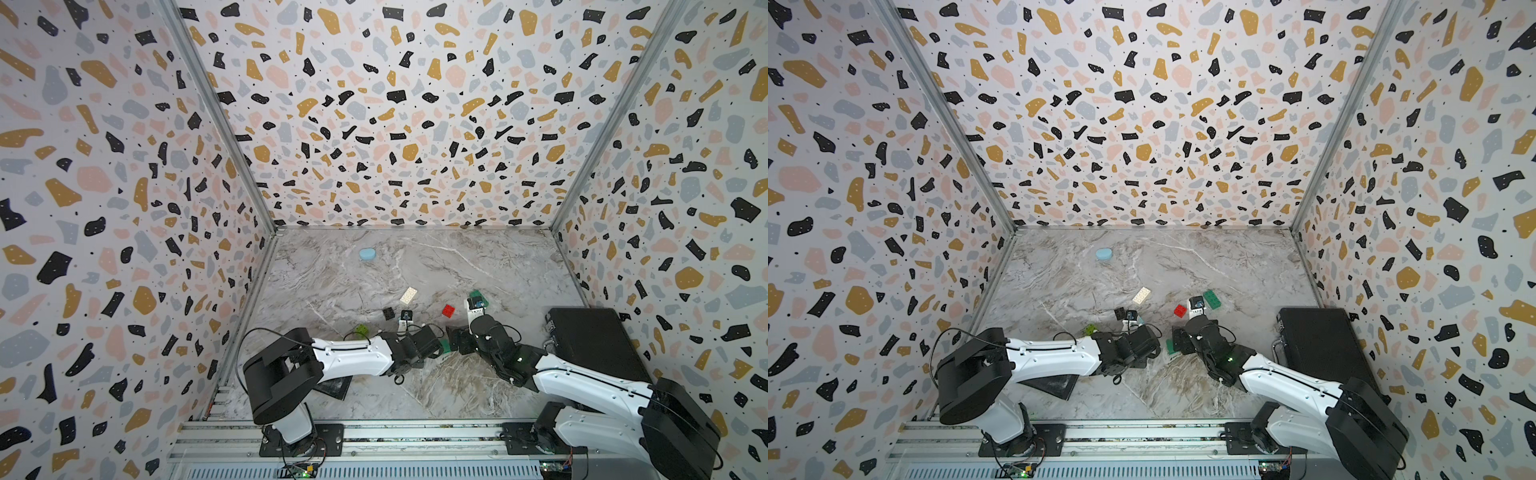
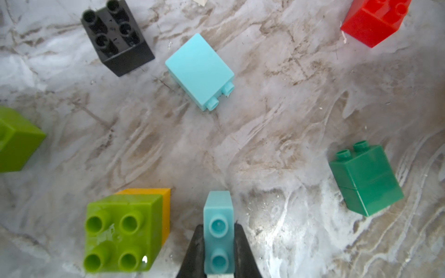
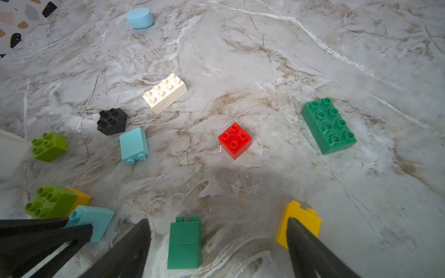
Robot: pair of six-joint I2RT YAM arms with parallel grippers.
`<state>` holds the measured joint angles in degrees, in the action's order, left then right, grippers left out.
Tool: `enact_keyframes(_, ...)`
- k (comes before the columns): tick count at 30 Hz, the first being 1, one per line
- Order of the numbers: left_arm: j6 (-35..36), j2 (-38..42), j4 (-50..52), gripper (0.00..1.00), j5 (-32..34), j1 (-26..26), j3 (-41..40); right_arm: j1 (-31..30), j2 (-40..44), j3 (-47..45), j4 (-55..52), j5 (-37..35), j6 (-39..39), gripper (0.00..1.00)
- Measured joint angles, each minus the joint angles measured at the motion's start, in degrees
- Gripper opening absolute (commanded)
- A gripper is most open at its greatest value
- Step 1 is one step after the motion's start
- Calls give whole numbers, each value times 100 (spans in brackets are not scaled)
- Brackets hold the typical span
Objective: Assemble the letter h with lego
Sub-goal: Place the lego brick at the center of the board.
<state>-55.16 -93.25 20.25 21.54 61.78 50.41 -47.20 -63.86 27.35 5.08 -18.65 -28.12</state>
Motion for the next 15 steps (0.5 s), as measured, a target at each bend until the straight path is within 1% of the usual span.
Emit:
enact_keyframes(4, 0, 52, 74, 13, -4, 28, -31, 0, -13, 0, 0, 4, 0, 90)
enact_keyframes(6, 2, 52, 81, 17, -4, 33, -31, 0, -26, 0, 0, 7, 0, 90)
enact_keyframes(11, 7, 50, 90, 19, -20, 33, -31, 0, -37, 0, 0, 20, 0, 90)
enact_keyframes(15, 9, 17, 90, 26, -52, 33, -28, 0, -39, 0, 2, 26, 0, 90)
